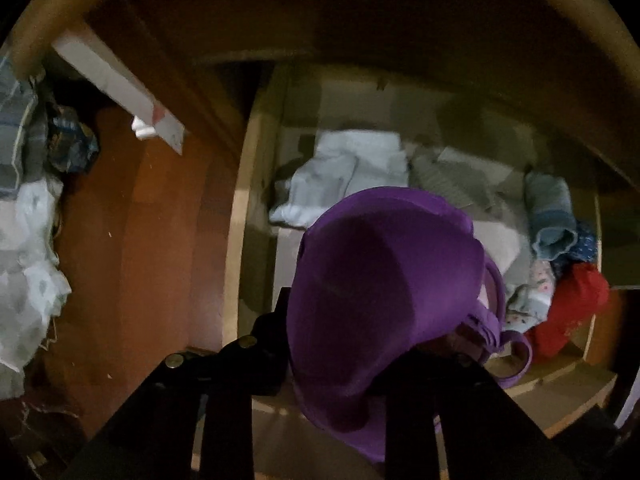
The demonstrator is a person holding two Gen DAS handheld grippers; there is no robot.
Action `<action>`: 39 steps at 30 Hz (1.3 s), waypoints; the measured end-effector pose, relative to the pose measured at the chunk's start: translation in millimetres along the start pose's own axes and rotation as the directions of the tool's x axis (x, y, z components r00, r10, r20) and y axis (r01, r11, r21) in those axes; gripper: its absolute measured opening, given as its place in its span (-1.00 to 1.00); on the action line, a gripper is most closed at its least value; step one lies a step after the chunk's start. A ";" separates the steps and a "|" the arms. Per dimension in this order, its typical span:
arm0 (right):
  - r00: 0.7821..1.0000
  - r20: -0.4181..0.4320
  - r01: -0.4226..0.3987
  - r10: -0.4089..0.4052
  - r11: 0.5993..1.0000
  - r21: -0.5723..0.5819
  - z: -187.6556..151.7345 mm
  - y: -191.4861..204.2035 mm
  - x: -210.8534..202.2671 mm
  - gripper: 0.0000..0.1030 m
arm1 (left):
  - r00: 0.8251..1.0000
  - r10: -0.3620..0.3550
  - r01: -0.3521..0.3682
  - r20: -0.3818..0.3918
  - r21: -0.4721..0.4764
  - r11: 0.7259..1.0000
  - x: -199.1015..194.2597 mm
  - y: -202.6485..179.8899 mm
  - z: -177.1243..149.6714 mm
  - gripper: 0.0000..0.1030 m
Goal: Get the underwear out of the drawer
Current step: 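Grasp the purple bra in the drawer with left gripper and lift it, then grasp the red item in the drawer with right gripper while left holds the purple bra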
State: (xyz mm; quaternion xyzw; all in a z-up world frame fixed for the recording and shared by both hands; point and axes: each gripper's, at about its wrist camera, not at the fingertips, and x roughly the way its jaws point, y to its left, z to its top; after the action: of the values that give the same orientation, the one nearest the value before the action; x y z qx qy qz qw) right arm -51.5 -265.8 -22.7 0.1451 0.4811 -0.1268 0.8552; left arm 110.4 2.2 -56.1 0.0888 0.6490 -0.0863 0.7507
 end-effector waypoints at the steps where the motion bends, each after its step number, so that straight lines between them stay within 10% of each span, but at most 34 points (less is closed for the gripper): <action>1: 1.000 0.002 -0.007 0.007 1.000 -0.003 0.4 0.4 -0.4 0.51 | 1.000 -0.001 0.001 0.012 0.003 1.000 -4.3 -1.0 -1.0 -0.60; 13: 0.992 -0.039 -0.119 0.116 0.990 -0.071 -2.0 16.6 6.2 0.51 | 0.990 -0.043 0.038 0.137 0.038 0.999 -54.3 -4.5 -20.5 -0.60; 21: 0.926 -0.197 -0.299 0.321 0.945 0.130 -8.4 7.9 39.0 0.51 | 0.980 -0.084 0.078 0.182 0.038 0.996 -75.3 6.7 -29.5 -0.60; 39: 0.942 -0.335 -0.040 0.031 0.999 -0.018 -7.9 48.1 87.1 0.51 | 0.955 -0.120 0.102 0.270 0.080 0.992 -98.9 24.7 -31.2 -0.59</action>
State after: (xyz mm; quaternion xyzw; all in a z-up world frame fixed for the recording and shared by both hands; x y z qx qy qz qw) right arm 3.5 -225.0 -95.5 0.1626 0.6182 -0.0790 0.7650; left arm 72.5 35.3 37.9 0.0641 0.5396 -0.1610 0.8239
